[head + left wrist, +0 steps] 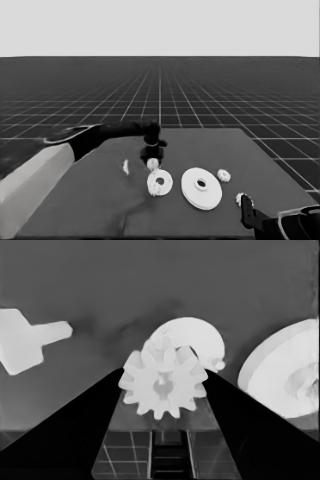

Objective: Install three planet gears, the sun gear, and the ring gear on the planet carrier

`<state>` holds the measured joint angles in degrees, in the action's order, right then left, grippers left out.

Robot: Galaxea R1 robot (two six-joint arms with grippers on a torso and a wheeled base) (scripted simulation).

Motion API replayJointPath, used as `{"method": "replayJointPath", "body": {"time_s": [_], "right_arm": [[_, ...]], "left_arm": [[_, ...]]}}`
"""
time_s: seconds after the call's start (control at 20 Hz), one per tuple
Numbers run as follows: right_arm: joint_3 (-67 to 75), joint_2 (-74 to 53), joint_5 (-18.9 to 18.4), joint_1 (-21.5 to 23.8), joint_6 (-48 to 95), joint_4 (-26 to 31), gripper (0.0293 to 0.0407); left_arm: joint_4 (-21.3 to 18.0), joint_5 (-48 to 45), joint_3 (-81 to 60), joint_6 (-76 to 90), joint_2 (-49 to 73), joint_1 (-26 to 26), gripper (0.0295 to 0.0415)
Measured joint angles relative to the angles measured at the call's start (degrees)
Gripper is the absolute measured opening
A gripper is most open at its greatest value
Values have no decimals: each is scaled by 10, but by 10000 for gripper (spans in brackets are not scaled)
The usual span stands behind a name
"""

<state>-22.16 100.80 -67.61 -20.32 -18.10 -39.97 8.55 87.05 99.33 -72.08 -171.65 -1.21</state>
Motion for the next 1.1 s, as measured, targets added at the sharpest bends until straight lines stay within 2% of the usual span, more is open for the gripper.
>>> {"method": "replayJointPath", "body": {"time_s": [0.3,0.35,0.45,0.8,0.9,0.95,1.1], "right_arm": [[0,0,0,0,0,0,385],[0,0,0,0,0,0,385],[0,0,0,0,0,0,385],[0,0,0,0,0,0,385],[0,0,0,0,0,0,385],[0,0,0,0,0,0,385],[0,0,0,0,0,0,385]], "left_arm": [[-4,-4,75,37,-37,0,312],[27,-19,97,50,-44,31,312],[55,-36,128,67,-54,66,312],[67,-47,148,77,-61,81,312],[67,-47,149,77,-61,81,372],[67,-47,149,77,-61,81,381],[67,-47,149,77,-61,81,385]]}}
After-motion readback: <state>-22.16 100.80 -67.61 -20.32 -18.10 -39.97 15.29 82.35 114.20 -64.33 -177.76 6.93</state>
